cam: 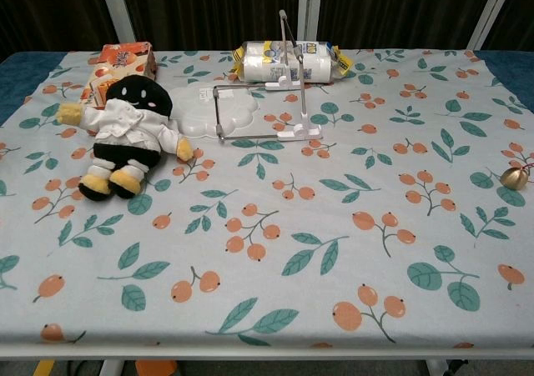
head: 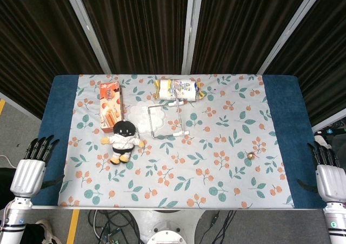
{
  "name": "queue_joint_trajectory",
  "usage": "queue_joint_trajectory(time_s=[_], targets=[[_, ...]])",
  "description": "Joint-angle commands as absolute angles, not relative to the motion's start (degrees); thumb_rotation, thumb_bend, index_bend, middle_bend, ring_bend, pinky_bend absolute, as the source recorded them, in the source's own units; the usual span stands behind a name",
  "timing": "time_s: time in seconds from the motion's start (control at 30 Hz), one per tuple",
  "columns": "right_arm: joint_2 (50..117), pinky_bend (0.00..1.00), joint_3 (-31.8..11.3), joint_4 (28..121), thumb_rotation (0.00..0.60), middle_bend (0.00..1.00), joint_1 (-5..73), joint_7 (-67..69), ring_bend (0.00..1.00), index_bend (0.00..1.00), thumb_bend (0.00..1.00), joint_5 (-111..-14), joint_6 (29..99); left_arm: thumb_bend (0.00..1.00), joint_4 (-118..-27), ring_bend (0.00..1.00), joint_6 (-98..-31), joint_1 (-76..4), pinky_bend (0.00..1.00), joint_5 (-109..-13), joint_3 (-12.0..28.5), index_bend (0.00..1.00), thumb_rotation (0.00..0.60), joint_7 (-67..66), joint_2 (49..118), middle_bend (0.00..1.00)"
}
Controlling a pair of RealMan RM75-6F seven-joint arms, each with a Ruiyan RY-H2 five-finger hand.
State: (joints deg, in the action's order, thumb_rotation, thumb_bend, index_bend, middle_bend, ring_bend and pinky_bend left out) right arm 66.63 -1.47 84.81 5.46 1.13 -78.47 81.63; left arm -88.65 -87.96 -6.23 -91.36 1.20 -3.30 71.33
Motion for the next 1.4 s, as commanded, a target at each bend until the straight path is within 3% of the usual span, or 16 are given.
queue_joint_trajectory(time_s=[0.03, 0.4, 0.67, 0.87, 1.4], targets=[[66.33, 0.00, -1.79, 85.08, 0.600, 0.00, 5.47, 0.40, 0.00, 0.00, 0.03, -77.56, 80.65, 0.06, -88.56, 0.00, -88.06, -6.14, 0.02, -91.30, 1.18, 0.08, 0.600, -3.16, 71.30, 0.04], [63.67, 0.00, -4.42, 89.04, 0.600, 0.00, 10.82, -6.49, 0.00, 0.00, 0.04, -75.24, 72.48, 0.06, -87.21, 0.00, -86.67, -6.59, 0.02, -90.69, 1.04, 0.08, 0.600, -0.94, 71.38, 0.04], [59.26, 0.00, -7.42, 95.57, 0.600, 0.00, 21.21, -18.50, 0.00, 0.00, 0.04, -67.71, 57.50, 0.06, -85.44, 0.00, -85.96, -6.16, 0.02, -89.79, 0.47, 0.08, 0.600, 0.75, 72.20, 0.04], [60.00, 0.00, -7.70, 97.58, 0.600, 0.00, 28.36, -28.14, 0.00, 0.00, 0.04, -58.48, 49.43, 0.06, -84.85, 0.00, -85.90, -6.12, 0.02, -89.65, 0.46, 0.08, 0.600, 1.44, 72.33, 0.04], [65.73, 0.00, -5.32, 97.43, 0.600, 0.00, 38.36, -38.99, 0.00, 0.00, 0.04, -45.34, 48.55, 0.06, -84.81, 0.00, -84.42, -6.20, 0.02, -88.37, 0.41, 0.08, 0.600, 2.34, 72.16, 0.04]])
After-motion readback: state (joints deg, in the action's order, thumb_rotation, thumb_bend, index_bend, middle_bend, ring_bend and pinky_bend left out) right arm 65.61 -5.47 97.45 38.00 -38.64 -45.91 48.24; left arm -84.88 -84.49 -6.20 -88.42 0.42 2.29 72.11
